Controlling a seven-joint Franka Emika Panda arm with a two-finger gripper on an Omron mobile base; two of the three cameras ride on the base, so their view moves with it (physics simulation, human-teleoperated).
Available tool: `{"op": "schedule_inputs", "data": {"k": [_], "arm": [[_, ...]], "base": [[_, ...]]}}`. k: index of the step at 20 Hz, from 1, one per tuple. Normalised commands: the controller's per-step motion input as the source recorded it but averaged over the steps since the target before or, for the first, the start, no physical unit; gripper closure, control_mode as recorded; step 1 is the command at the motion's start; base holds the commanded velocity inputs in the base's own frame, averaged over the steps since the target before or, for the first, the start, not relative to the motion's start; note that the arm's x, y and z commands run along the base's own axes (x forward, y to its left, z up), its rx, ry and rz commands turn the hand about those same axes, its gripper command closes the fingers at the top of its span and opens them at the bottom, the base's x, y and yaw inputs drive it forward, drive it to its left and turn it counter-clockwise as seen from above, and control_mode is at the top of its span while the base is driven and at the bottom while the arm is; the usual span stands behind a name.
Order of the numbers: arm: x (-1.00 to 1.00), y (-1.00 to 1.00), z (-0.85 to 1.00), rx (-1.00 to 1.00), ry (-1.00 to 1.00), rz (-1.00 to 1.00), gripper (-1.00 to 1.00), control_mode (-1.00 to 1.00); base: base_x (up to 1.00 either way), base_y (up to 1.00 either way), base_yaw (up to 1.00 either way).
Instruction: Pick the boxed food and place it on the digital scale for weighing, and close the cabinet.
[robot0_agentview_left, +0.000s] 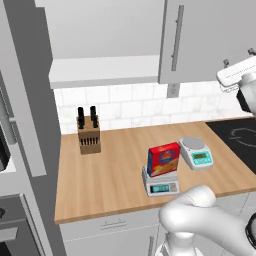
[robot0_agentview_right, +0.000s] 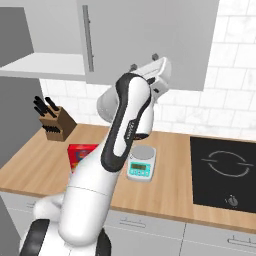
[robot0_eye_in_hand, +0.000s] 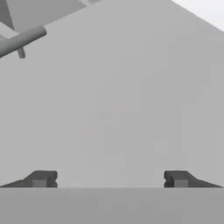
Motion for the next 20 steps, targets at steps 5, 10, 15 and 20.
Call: {"op": "schedule_inputs", "data": {"k": [5,10,15,20], "arm": [[-0.95,0.01,0.57,-0.23,0.1,-0.1,-1.0,-1.0],[-1.0,-0.13,0.6,-0.36,0.0,-0.11,-1.0,-1.0],[-0.99,-0.24,0.75,-0.34,0.02,-0.07,-1.0,-1.0],[-0.78,0.05,0.52,-0.46,0.32,0.0,-1.0,-1.0]], "base": [[0.0,0.0,0.0],[0.0,0.0,0.0],[0.0,0.0,0.0],[0.0,0.0,0.0]]}}
